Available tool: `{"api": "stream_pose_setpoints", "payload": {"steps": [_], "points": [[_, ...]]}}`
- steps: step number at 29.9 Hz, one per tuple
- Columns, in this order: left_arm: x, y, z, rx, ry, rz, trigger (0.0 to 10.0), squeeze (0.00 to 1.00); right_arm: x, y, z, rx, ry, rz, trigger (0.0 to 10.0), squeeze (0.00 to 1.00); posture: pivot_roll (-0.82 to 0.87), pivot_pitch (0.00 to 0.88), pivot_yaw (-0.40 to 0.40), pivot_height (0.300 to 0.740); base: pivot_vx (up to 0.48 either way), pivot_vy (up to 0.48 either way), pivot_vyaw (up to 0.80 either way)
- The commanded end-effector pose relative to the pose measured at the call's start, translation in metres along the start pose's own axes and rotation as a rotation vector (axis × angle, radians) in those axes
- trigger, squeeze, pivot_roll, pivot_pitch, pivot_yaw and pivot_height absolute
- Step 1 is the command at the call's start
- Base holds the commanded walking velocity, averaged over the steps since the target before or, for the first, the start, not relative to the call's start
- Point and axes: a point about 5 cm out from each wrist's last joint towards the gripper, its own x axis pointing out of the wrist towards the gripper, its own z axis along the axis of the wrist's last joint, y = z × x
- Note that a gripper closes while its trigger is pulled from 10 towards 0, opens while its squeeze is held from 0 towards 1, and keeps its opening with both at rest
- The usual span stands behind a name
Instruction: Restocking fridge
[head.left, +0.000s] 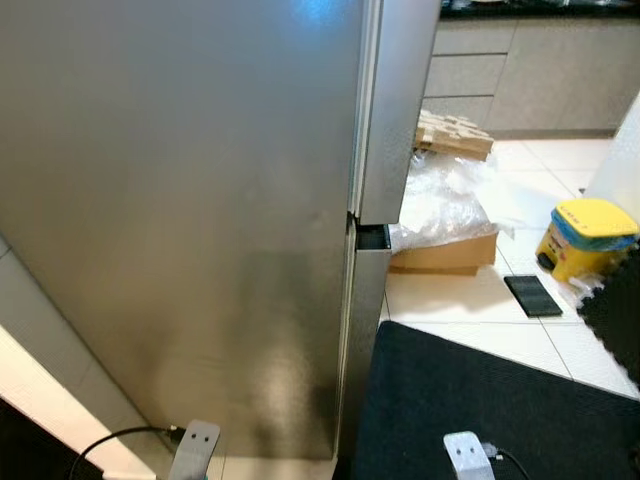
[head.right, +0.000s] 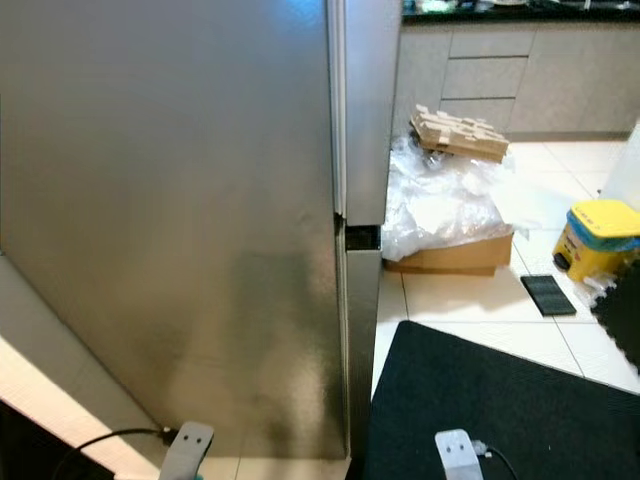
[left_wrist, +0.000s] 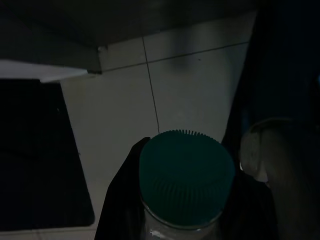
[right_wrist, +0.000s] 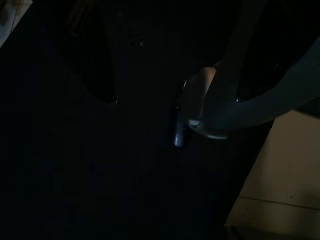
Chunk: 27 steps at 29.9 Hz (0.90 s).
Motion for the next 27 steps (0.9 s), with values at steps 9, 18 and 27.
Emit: {"api": "stream_pose_setpoints", "payload": {"steps": [9,18,27], "points": [[-0.0008,0.0043,-0.0009,0.028,0.012,0.008,10.0,0.0,0.0001,0.0047,-0.0028,-0.008,0.012,0.012,10.0,0.0,0.0,0.0,0.045,0.74,0.0,0.334,0.0],[-0.0005,0.0014,-0.0014,0.018,0.004,-0.004,10.0,0.0,0.0002,0.0039,-0.0018,-0.013,0.011,0.012,10.0,0.0,0.0,0.0,0.043,0.74,0.0,0.061,0.0],[-0.0004,-0.0032,-0.0049,0.045,0.012,-0.029,10.0,0.0,-0.0001,0.0035,-0.0036,-0.004,0.014,0.009,10.0,0.0,0.0,0.0,0.045,0.74,0.0,-0.213,0.0]]}}
